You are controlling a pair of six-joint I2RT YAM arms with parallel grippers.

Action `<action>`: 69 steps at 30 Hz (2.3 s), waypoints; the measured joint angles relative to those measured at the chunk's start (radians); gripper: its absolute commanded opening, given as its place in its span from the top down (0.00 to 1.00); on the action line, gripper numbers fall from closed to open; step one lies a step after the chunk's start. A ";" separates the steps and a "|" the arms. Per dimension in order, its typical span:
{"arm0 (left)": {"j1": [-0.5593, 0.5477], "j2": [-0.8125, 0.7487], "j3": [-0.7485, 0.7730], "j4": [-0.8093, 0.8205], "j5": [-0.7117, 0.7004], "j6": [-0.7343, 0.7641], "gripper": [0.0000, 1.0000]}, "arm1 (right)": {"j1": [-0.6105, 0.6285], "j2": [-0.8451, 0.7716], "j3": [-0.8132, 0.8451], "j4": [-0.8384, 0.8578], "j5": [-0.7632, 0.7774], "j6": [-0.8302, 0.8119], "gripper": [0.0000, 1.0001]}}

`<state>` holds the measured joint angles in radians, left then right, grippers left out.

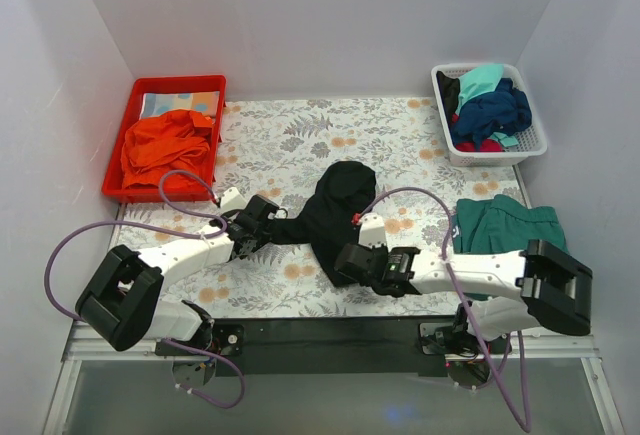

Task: Fold and stack the t-shirts
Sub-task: Flatten out the tshirt

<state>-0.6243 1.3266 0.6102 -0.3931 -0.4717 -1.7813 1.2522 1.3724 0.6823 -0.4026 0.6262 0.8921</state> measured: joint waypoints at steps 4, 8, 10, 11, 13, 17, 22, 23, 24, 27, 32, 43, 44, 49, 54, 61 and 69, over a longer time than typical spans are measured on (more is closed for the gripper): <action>0.000 0.000 0.003 -0.011 -0.001 0.011 0.29 | -0.010 -0.125 0.084 -0.173 0.147 -0.028 0.99; 0.000 0.001 0.007 -0.025 -0.003 0.023 0.30 | -0.047 -0.209 0.274 -0.226 0.313 -0.113 0.99; 0.000 0.003 0.009 -0.026 -0.003 0.031 0.30 | -0.068 -0.221 0.361 -0.211 0.385 -0.179 0.99; 0.000 0.007 0.012 -0.027 -0.002 0.035 0.30 | -0.083 -0.226 0.399 -0.177 0.417 -0.242 0.99; 0.000 0.012 0.017 -0.031 -0.001 0.044 0.30 | -0.111 -0.236 0.445 -0.071 0.459 -0.379 0.99; 0.000 0.016 0.021 -0.033 0.004 0.060 0.30 | -0.182 -0.231 0.469 0.147 0.464 -0.639 0.99; 0.000 0.016 0.022 -0.028 0.018 0.090 0.30 | -0.303 -0.133 0.600 0.322 0.415 -0.874 0.99; -0.001 0.015 0.022 -0.026 0.023 0.100 0.30 | -0.323 -0.114 0.629 0.352 0.403 -0.908 0.99; -0.001 0.014 0.022 -0.019 0.034 0.110 0.30 | -0.341 -0.098 0.656 0.378 0.390 -0.938 0.99; -0.006 0.010 0.022 0.007 0.071 0.144 0.30 | -0.382 -0.051 0.755 0.416 0.369 -1.012 0.99; -0.041 -0.009 0.019 0.074 0.129 0.206 0.30 | -0.425 -0.011 0.842 0.476 0.359 -1.084 0.99; -0.185 -0.034 0.006 0.301 0.261 0.334 0.31 | -0.531 0.033 0.808 0.480 0.354 -1.077 0.99; -0.214 -0.005 0.016 0.323 0.262 0.347 0.32 | -0.536 0.034 0.808 0.480 0.352 -1.075 0.99; -0.327 0.184 0.082 0.388 0.224 0.368 0.31 | -0.546 0.034 0.800 0.481 0.334 -1.059 0.99; -0.386 0.301 0.135 0.502 0.149 0.366 0.31 | -0.571 0.034 0.770 0.458 0.306 -1.027 0.99; -0.386 0.346 0.141 0.583 0.078 0.368 0.61 | -0.607 0.029 0.755 0.435 0.277 -0.994 0.99; -0.388 0.405 0.238 0.449 -0.030 0.333 1.00 | -0.620 0.005 0.725 0.409 0.264 -0.977 0.99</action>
<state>-1.0119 1.7317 0.8486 0.0559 -0.5014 -1.4487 0.6327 1.3769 1.4075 0.0067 0.8902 -0.0845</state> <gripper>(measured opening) 0.027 0.020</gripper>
